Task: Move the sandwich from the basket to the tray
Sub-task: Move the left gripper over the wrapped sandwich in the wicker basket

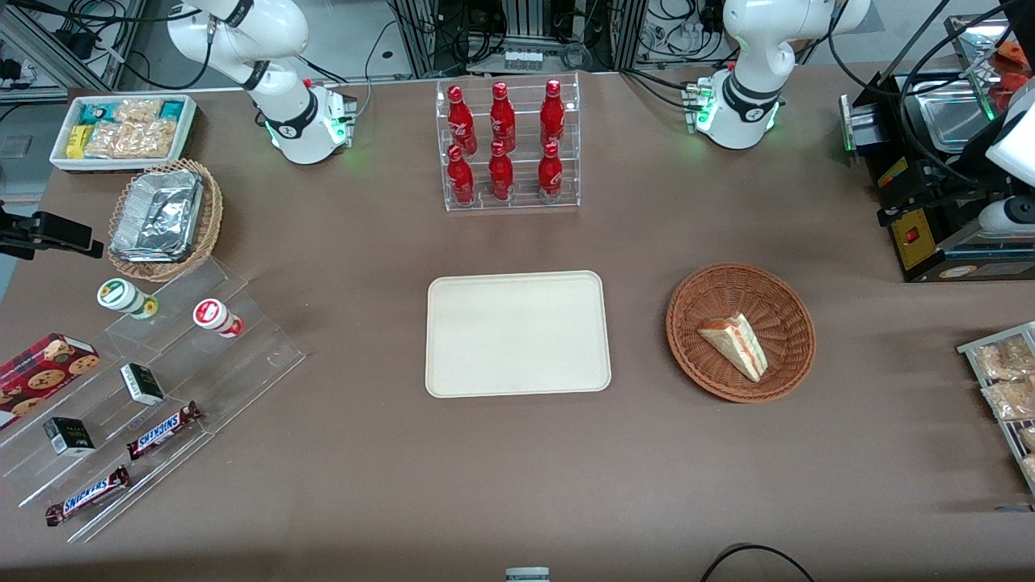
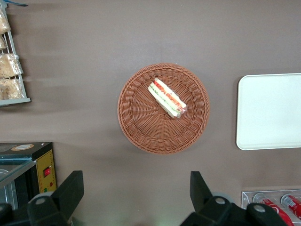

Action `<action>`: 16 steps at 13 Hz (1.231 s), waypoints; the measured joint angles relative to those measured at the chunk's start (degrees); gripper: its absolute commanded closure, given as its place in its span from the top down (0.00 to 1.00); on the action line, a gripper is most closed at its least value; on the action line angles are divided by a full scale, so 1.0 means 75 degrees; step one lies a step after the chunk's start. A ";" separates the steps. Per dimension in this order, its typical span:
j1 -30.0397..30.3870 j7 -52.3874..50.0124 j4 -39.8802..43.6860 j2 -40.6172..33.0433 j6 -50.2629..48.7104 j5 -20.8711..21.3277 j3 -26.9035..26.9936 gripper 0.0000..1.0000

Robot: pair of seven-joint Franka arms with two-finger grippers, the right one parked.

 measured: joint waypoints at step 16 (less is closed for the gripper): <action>-0.0708 -0.3471 -0.3841 0.0805 0.4762 0.0211 -0.0214 1.00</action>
